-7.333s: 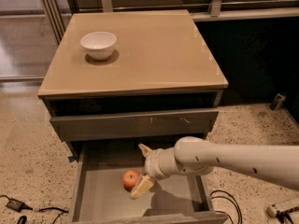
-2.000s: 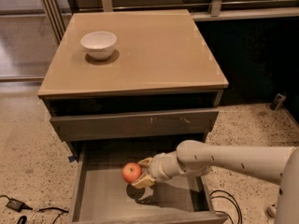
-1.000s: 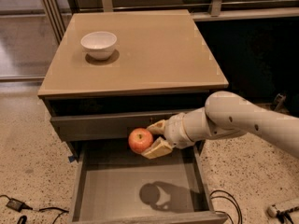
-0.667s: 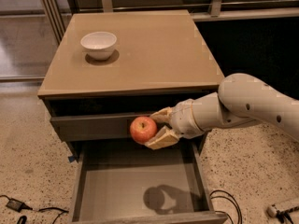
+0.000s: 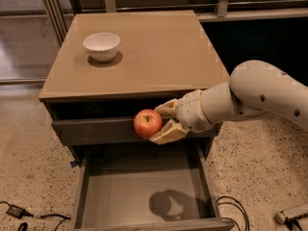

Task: Pick apple from middle drawer and place on counter

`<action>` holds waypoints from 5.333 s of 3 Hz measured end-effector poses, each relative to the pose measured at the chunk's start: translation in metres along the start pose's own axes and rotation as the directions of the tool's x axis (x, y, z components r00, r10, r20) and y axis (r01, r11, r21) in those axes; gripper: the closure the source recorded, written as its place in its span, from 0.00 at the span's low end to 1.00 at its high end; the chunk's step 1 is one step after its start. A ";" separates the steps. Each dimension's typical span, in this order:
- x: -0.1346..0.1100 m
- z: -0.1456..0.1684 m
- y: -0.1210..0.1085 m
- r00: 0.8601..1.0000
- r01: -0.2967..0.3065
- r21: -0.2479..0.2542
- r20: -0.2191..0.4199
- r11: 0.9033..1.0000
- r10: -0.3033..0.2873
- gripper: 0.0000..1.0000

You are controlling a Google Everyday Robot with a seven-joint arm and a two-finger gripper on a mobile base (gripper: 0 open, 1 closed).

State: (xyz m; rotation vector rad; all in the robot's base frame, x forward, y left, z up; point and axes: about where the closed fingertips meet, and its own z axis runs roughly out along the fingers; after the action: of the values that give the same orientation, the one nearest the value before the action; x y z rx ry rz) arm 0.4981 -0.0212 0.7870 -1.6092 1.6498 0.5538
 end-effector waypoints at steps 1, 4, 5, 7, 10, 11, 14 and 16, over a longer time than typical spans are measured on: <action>-0.036 -0.048 -0.023 0.999 0.048 0.062 0.021 0.997 -0.050 1.00; -0.069 -0.085 -0.068 0.993 0.101 0.151 0.046 0.983 -0.109 1.00; -0.069 -0.074 -0.115 0.994 0.096 0.177 0.030 0.979 -0.103 1.00; -0.081 -0.061 -0.238 0.997 0.026 0.268 0.068 0.963 -0.046 1.00; -0.055 -0.059 -0.288 0.995 -0.022 0.217 -0.089 0.976 0.042 1.00; -0.046 -0.057 -0.267 0.986 -0.021 0.097 -0.161 0.995 0.037 1.00; -0.024 -0.007 -0.266 0.980 -0.062 0.029 -0.187 0.998 0.067 1.00; -0.018 0.000 -0.265 0.978 -0.073 0.020 -0.194 0.997 0.075 1.00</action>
Offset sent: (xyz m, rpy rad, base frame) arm 0.0469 -0.0582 0.1708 0.1047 -0.2585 -0.0672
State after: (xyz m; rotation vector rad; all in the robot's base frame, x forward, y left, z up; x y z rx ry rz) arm 0.7545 -0.0404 0.8518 -1.6409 1.8594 0.4332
